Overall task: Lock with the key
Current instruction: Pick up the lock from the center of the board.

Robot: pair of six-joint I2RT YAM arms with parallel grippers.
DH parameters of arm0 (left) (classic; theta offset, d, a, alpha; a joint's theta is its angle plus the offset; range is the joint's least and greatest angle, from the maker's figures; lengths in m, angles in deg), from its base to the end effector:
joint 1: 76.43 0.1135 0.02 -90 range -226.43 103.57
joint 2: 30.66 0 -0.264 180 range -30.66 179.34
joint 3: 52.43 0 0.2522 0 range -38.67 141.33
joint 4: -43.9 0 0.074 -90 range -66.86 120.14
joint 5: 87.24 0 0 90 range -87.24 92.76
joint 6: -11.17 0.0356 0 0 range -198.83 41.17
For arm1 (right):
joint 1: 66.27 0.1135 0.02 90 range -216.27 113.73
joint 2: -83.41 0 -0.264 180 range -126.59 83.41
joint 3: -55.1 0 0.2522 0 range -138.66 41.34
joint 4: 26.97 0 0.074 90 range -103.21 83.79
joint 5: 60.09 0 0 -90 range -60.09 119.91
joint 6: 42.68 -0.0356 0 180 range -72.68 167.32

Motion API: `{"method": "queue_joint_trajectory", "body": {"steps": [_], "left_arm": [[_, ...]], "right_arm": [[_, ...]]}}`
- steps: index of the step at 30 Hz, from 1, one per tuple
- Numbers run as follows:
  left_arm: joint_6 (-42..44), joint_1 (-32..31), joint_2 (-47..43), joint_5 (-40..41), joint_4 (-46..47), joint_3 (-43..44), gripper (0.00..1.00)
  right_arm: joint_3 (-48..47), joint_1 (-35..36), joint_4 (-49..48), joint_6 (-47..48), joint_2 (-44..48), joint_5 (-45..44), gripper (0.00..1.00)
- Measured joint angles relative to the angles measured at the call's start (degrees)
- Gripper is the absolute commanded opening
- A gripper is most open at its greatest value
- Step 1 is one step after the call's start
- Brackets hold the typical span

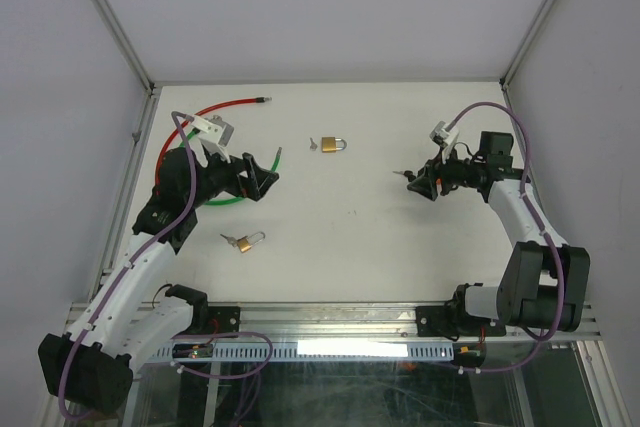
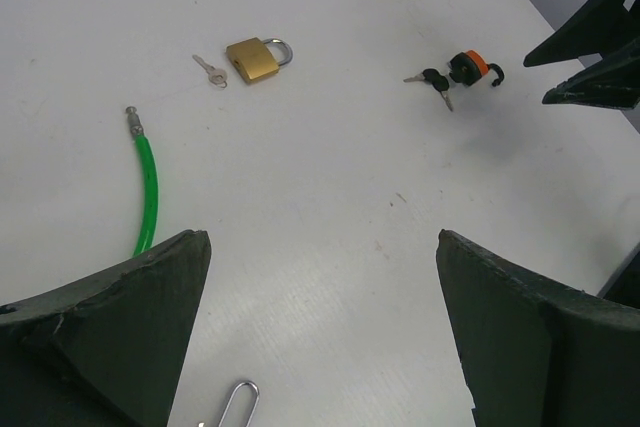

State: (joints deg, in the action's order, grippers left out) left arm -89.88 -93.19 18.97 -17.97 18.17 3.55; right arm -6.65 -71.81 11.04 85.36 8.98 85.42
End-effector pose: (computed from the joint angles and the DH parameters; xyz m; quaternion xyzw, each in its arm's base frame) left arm 0.1887 -0.0700 0.3069 0.1438 0.7965 -0.2792 0.5166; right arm 0.2565 0.0046 0.2396 -0.3836 0.7563 0.2967 0.4392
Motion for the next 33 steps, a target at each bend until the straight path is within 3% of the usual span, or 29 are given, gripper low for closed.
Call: {"method": "queue_joint_trajectory", "body": {"steps": [17, 20, 23, 24, 25, 33], "left_arm": [[-0.7, 0.7, 2.7, -2.0, 0.9, 0.0, 0.99], [-0.8, 0.7, 2.6, -2.0, 1.0, 0.0, 0.99], [-1.0, 0.7, 2.6, -2.2, 1.0, 0.0, 0.99], [-1.0, 0.7, 2.6, -2.3, 1.0, 0.0, 0.99], [-1.1, 0.7, 2.6, -2.3, 1.1, 0.0, 0.99], [-1.4, 0.7, 2.6, -2.4, 1.1, 0.0, 0.99]], "right_arm": [[-0.2, 0.8, 0.0, -0.6, -0.7, -11.5, 0.59], [-0.8, 1.5, -0.5, -1.8, -2.0, -15.4, 0.66], [-1.5, 2.0, -1.0, -3.4, -3.5, -19.2, 0.84], [-1.6, 2.0, -1.2, -4.0, -3.8, -20.1, 0.96], [-1.7, 2.1, -1.4, -4.2, -4.2, -21.1, 0.99], [-1.7, 2.3, -4.2, -4.9, -4.5, -27.7, 1.00]]}}
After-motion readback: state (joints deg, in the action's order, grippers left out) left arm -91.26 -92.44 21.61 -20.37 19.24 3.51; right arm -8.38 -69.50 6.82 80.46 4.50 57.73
